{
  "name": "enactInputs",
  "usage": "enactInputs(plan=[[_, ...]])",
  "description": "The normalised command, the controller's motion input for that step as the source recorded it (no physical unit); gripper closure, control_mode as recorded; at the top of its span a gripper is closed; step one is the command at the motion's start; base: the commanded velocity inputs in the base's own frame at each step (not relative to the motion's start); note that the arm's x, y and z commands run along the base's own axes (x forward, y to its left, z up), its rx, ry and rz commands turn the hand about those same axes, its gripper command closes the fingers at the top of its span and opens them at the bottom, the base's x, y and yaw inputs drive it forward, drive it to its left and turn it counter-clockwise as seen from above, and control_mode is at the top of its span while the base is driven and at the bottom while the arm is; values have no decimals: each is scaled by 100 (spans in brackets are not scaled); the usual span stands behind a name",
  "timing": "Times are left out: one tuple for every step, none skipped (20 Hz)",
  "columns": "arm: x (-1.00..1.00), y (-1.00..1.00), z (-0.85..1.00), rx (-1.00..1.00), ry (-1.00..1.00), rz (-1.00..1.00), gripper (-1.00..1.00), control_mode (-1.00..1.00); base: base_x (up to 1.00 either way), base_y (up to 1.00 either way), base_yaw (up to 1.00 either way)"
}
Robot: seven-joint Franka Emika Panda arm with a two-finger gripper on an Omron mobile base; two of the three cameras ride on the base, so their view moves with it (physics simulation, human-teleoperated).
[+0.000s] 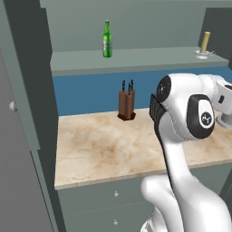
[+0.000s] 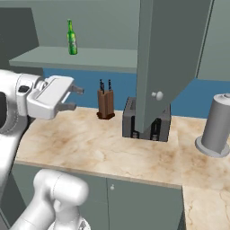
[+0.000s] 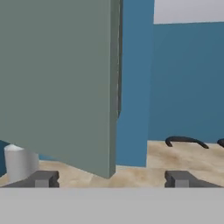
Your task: Get the candle and the beer from the cabinet and move them to the dining counter.
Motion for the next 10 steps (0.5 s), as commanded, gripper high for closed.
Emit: enactInputs(plan=[[0,-37,0,-5,0,-3,-100,-100,0,0,0],[0,-39,0,-5,-3,-3,-100,-100,0,0,0],[0,-40,0,-6,-4,-3,-100,-100,0,0,0],[0,-37,0,-7,-5,-3,-100,-100,0,0,0],[0,-34,0,-7,-4,-3,-100,-100,0,0,0],[0,-30,0,-8,-5,-4,-100,-100,0,0,0],[0,-31,0,-7,-5,-3,-100,-100,0,0,0],[0,-31,0,-7,-6,-3,-100,-100,0,0,0],[0,-32,0,-7,-5,-3,-100,-100,0,0,0],[0,-27,0,-6,-5,-3,-100,-100,0,0,0]])
